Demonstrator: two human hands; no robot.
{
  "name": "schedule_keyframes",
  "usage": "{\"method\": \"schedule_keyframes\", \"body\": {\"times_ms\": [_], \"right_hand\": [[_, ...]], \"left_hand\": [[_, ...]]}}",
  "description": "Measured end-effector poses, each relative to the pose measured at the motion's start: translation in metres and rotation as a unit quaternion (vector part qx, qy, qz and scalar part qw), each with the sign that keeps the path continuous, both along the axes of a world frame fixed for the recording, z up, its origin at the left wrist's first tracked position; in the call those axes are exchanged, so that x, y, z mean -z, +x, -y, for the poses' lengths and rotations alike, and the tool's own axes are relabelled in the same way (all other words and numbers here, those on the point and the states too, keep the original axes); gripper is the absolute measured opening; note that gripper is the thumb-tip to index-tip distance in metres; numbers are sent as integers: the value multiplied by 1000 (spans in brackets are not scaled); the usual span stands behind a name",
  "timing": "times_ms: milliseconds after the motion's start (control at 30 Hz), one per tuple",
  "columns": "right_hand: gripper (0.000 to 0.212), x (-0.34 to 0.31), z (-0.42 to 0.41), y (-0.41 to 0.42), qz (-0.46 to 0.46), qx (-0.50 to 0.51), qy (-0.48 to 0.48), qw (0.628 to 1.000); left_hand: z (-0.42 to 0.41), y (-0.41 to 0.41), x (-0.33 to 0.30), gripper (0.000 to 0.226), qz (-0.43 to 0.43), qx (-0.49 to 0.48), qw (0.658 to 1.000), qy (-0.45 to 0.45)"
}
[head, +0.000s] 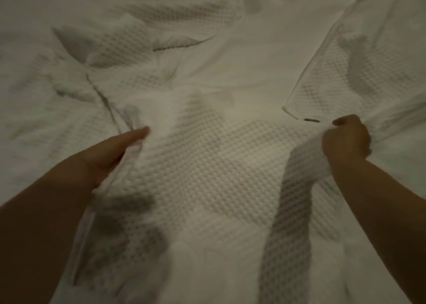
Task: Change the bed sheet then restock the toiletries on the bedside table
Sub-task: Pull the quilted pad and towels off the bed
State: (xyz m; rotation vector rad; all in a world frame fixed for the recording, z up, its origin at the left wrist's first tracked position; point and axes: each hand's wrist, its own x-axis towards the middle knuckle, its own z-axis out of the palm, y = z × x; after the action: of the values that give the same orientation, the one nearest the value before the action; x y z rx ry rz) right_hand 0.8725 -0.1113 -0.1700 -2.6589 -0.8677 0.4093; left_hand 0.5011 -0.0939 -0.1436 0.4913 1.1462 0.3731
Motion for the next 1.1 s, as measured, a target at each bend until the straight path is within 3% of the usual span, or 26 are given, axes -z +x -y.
{"method": "schedule_keyframes", "body": {"times_ms": [67, 133, 200, 233, 300, 333, 367, 400, 433, 467, 500, 533, 567, 600, 667, 800, 900, 1000, 1100], "right_hand": [[38, -9, -5, -26, 74, -59, 45, 994], [44, -17, -17, -68, 1, -169, 138, 976], [56, -26, -32, -110, -175, -285, 174, 926], [64, -31, -37, -129, -252, -341, 144, 894], [75, -33, -46, -151, -301, -435, 26, 848], [79, -31, -49, -156, -278, -467, -34, 839], [83, -27, -50, -158, -236, -484, -82, 839], [84, -22, -49, -157, -202, -485, -109, 844], [83, -19, -46, -154, -189, -471, -118, 854], [79, -17, -42, -150, -190, -445, -116, 867], [73, -17, -37, -148, -193, -421, -105, 880], [68, -17, -34, -146, -200, -399, -97, 890], [64, -17, -32, -144, -208, -381, -90, 897], [60, -16, -31, -143, -221, -364, -84, 901], [54, -15, -30, -144, -252, -333, -60, 907], [36, -12, -23, -142, -339, -241, 21, 909], [29, -10, -19, -133, -329, -207, 37, 921], [26, -8, -16, -119, -353, -184, 46, 916], [24, -9, -13, -113, -481, -95, 114, 864]], "left_hand": [[-5, 17, -20, 74, -34, 57, 996, 56], [-15, 30, -29, 81, -144, 111, 964, 194], [-11, 49, -37, 66, -238, 232, 882, 334], [-5, 56, -39, 62, -278, 304, 824, 389], [9, 64, -26, 67, -305, 433, 741, 412], [18, 67, -23, 69, -297, 478, 727, 394], [26, 68, -23, 64, -281, 501, 734, 362], [31, 67, -25, 57, -246, 484, 777, 318], [31, 66, -30, 50, -199, 430, 843, 253], [28, 65, -31, 42, -145, 343, 911, 178], [23, 61, -28, 34, -114, 245, 954, 130], [17, 57, -19, 28, -131, 151, 973, 117], [10, 54, -6, 23, -200, 91, 966, 135], [4, 50, 8, 22, -292, 74, 938, 170], [0, 50, 20, 32, -379, 107, 897, 202], [-6, 68, 21, 44, -319, 158, 923, 147], [-9, 71, 23, 42, -298, 174, 930, 125], [-6, 72, 29, 36, -320, 167, 905, 226], [-1, 68, 24, 29, -377, 152, 851, 332]]}}
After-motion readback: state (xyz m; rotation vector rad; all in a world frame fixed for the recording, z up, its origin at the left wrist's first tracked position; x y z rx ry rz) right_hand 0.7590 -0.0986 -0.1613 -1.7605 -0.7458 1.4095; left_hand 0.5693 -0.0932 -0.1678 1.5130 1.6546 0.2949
